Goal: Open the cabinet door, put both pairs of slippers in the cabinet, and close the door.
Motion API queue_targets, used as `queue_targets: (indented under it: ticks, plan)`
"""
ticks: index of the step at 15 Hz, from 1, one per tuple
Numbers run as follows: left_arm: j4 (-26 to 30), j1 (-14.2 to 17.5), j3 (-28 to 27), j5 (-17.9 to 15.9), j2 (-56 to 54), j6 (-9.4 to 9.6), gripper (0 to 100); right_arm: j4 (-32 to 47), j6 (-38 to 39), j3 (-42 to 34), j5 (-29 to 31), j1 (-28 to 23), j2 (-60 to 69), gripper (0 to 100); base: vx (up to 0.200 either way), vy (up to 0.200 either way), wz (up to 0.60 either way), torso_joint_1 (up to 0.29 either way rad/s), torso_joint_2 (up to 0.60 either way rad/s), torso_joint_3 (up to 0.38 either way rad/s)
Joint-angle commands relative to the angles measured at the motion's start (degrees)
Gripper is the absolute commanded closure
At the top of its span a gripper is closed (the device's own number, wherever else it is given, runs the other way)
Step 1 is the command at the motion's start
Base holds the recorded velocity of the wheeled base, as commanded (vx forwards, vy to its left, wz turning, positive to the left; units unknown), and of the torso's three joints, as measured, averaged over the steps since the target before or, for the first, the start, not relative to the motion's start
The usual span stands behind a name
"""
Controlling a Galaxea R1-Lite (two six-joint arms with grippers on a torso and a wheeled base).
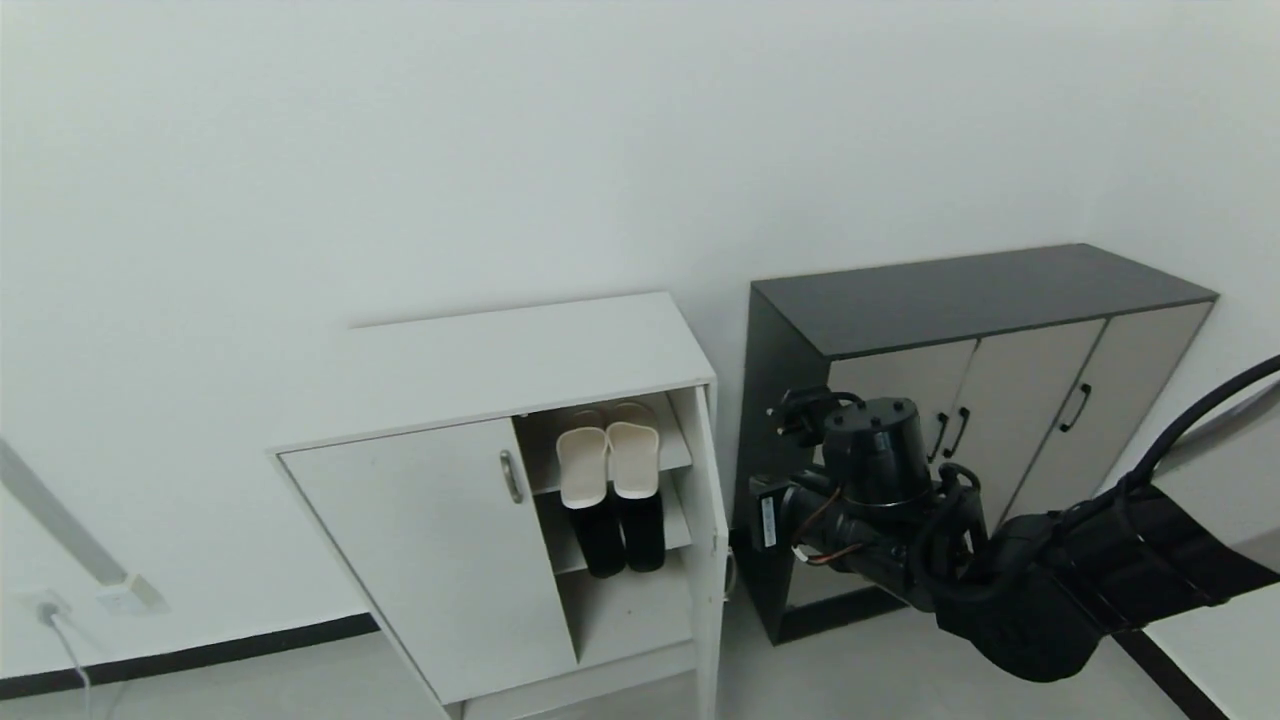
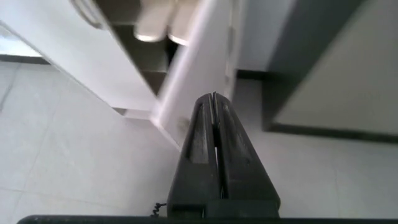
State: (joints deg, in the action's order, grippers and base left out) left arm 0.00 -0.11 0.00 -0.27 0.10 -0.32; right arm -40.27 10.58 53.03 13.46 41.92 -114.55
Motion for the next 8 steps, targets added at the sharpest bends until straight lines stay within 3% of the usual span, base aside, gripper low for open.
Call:
queue_targets:
  ticks: [1, 3, 6, 8]
  plan:
    - [0.0, -0.07, 0.0, 0.0, -0.01, -0.03, 100, 0.01, -0.03, -0.21, -0.1, 0.0, -0.41, 100, 0.0, 0.0, 0.6, 0.017, 0.02, -0.002]
    - [0.0, -0.07, 0.0, 0.0, -0.01, -0.03, 100, -0.34, -0.56, -0.21, -0.01, -0.7, -0.76, 100, 0.0, 0.0, 0.6, 0.0, 0.0, 0.005]
    - [0.0, -0.07, 0.0, 0.0, -0.01, -0.03, 100, -2.45, -3.29, -1.35, 0.43, -1.23, -0.85, 100, 0.0, 0.0, 0.0, 0.0, 0.0, 0.0]
    - [0.0, -0.07, 0.0, 0.0, -0.01, -0.03, 100, -2.89, -5.48, -1.35, 3.94, -2.46, -0.93, 100, 0.0, 0.0, 0.0, 0.0, 0.0, 0.0]
